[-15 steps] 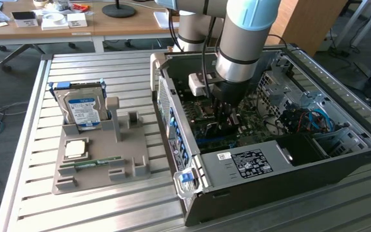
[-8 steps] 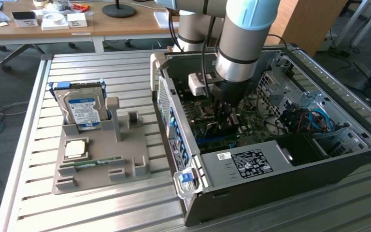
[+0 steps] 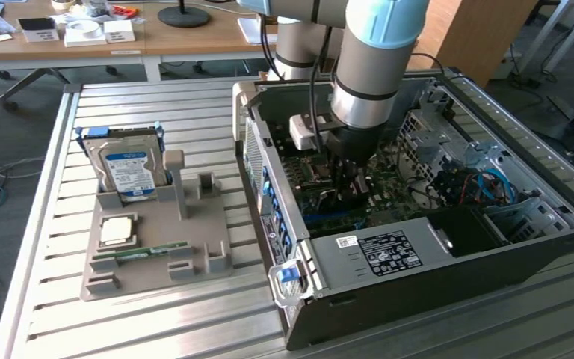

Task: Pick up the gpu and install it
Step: 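Insert the gpu into the slot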

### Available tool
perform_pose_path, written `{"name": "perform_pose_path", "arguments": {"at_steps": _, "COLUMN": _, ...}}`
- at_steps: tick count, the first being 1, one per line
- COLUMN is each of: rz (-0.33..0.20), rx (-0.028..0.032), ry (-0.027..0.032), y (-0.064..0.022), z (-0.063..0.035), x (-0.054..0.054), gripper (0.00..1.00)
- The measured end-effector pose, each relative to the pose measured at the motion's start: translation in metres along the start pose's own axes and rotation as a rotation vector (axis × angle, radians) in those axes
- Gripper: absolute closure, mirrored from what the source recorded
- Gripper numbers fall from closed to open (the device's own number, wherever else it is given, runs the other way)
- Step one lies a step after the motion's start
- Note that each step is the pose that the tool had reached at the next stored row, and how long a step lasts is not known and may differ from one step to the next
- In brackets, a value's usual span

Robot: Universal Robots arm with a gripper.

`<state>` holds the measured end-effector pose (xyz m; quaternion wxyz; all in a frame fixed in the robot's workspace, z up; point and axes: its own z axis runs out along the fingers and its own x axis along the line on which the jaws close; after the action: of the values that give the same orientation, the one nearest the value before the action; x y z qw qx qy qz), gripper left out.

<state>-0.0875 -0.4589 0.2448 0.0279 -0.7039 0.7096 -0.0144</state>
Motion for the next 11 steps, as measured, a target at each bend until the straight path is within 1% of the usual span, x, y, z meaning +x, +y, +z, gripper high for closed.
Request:
{"name": "perform_pose_path", "arguments": {"at_steps": 9, "rz": 0.0, "rx": 0.0006, "ry": -0.0005, "y": -0.0001, "z": -0.0032, "x": -0.0001, "gripper": 0.73}}
{"name": "perform_pose_path", "arguments": {"at_steps": 11, "rz": 0.0, "rx": 0.0019, "ry": -0.0008, "y": -0.0001, "z": -0.003, "x": 0.0, "gripper": 0.73}}
